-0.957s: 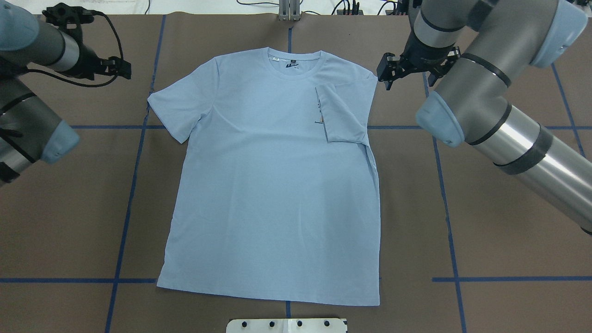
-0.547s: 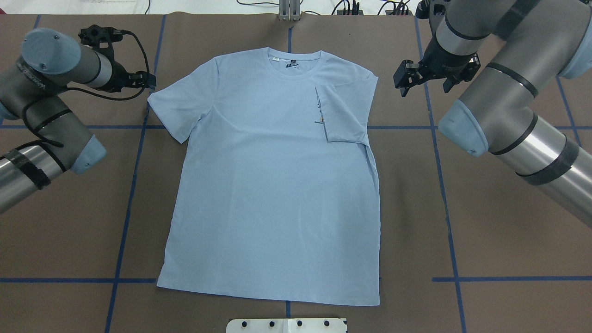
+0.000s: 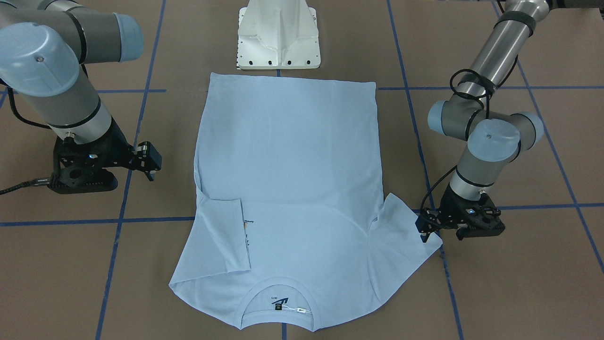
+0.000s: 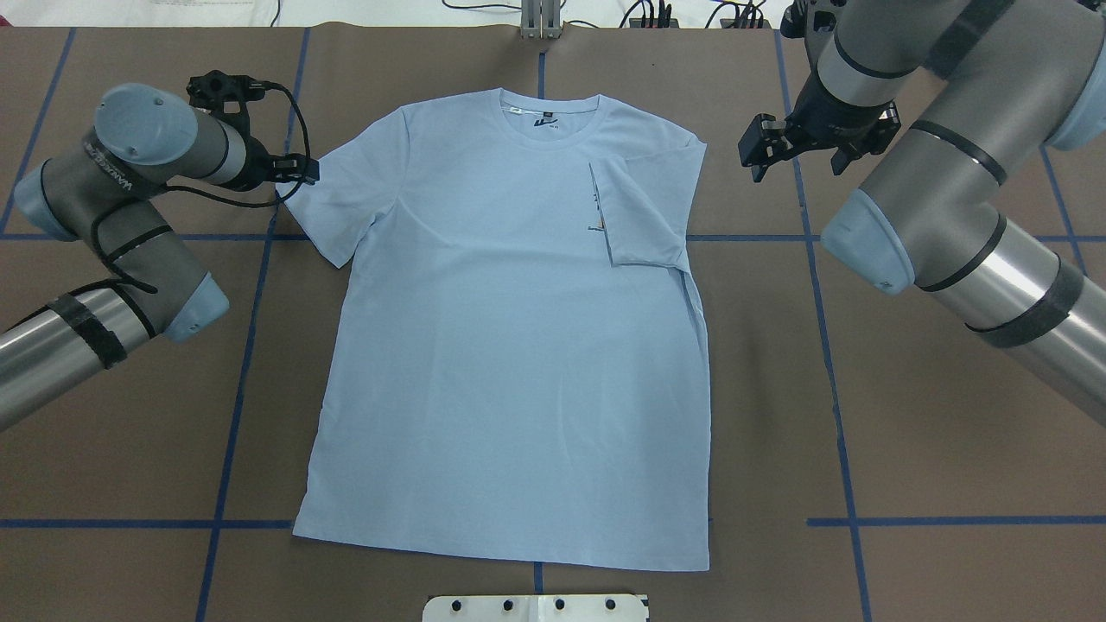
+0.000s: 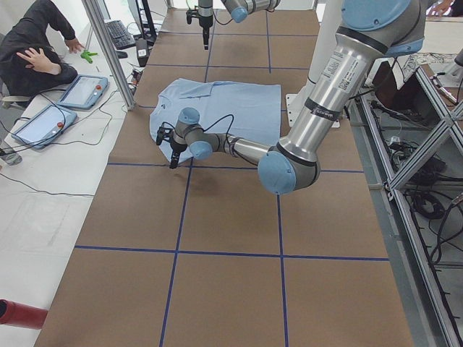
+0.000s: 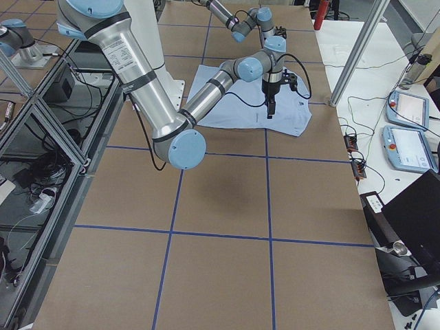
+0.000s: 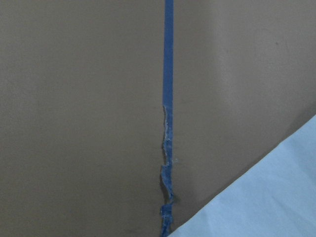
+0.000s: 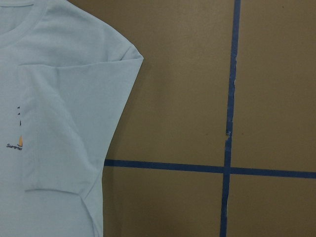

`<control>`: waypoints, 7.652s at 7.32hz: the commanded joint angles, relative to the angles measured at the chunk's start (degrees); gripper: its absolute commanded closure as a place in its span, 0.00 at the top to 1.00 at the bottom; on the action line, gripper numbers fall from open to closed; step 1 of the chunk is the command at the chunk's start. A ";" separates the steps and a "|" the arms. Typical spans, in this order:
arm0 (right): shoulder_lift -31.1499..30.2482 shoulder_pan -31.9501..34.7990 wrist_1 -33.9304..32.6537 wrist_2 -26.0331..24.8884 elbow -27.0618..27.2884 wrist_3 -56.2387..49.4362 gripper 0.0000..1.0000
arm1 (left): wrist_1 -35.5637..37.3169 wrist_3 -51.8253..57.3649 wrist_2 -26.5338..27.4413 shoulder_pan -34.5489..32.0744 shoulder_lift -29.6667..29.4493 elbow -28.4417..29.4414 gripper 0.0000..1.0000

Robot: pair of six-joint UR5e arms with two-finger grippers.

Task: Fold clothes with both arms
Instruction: 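Release the sleeve and lift the right gripper away while the left arm approaches, then grasp the sleeve nearest the left gripper, then fold the sleeve with the left gripper inward across the chest, then release the sleeve with the left gripper while the right gripper moves to the hem, then move the left gripper to the hem corner nearest the robot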

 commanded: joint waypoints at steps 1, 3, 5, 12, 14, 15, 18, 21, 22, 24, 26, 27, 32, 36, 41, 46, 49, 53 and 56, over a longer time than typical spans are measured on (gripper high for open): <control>0.14 -0.08 0.04 -0.04 -0.39 0.10 1.00 | -0.35 -0.04 0.12 0.17 -0.65 1.24 0.85; 0.31 -0.26 0.04 -0.04 -1.09 0.19 1.00 | -0.44 0.13 0.12 0.08 -0.65 1.15 0.56; 0.14 -0.17 4.15 -0.04 -3.28 0.28 1.00 | -0.44 0.48 0.12 0.08 -0.48 1.15 0.44; 0.14 0.44 4.52 0.22 -3.73 -0.42 1.00 | 4.19 -0.30 -0.05 0.08 -3.62 -2.44 0.00; 0.14 0.45 4.52 0.31 -3.65 0.01 1.00 | 11.85 -6.83 0.12 2.69 -10.73 -1.84 0.00; 0.14 0.45 4.52 0.31 -3.65 0.10 1.00 | 11.96 -10.99 0.21 5.16 -16.07 2.25 0.00; -0.13 0.62 4.52 0.31 -3.64 0.02 1.00 | 11.35 -17.27 0.21 8.43 -25.09 10.46 0.00; -0.39 0.53 4.52 0.31 -3.64 0.37 1.00 | 7.65 -16.57 3.72 8.00 -24.83 12.83 0.89; -0.39 0.53 4.52 0.31 -3.64 0.37 1.00 | 7.65 -16.22 3.64 7.38 -24.91 12.93 1.00; -0.39 0.53 4.52 0.31 -3.73 0.28 1.00 | 3.29 -16.13 1.28 5.28 -25.00 12.84 1.00; -0.39 0.62 4.44 1.01 -3.21 0.54 1.00 | 3.25 -13.51 -3.20 4.22 -23.00 10.40 1.00; -0.56 0.53 4.52 2.41 -2.94 1.85 1.00 | 3.60 -12.88 -6.26 4.30 -16.19 2.81 1.00; -25.92 -18.64 32.39 -9.80 14.44 33.49 1.00 | 20.57 -1.55 -6.47 3.86 6.95 -32.11 1.00; -24.32 -39.16 18.71 -23.92 22.01 42.73 1.00 | 20.66 -0.31 -6.47 3.69 10.07 -35.85 1.00; -21.74 -46.56 18.67 -26.82 17.89 45.54 1.00 | 20.57 -0.22 -6.38 3.69 11.74 -36.55 1.00; -21.31 -47.19 18.67 -25.62 16.30 46.51 0.75 | 20.48 -0.13 -6.38 3.69 11.65 -36.29 1.00; -21.84 -47.81 18.67 -25.00 16.48 46.51 0.63 | 20.39 -0.13 -6.38 3.69 11.65 -36.47 1.00; -22.01 -47.81 18.59 -24.56 16.57 46.51 0.00 | 20.39 -0.13 -6.38 3.69 11.56 -36.55 1.00; -22.10 -47.63 18.23 -25.43 16.83 46.77 0.00 | 20.39 -0.22 -6.38 3.77 11.65 -36.12 1.00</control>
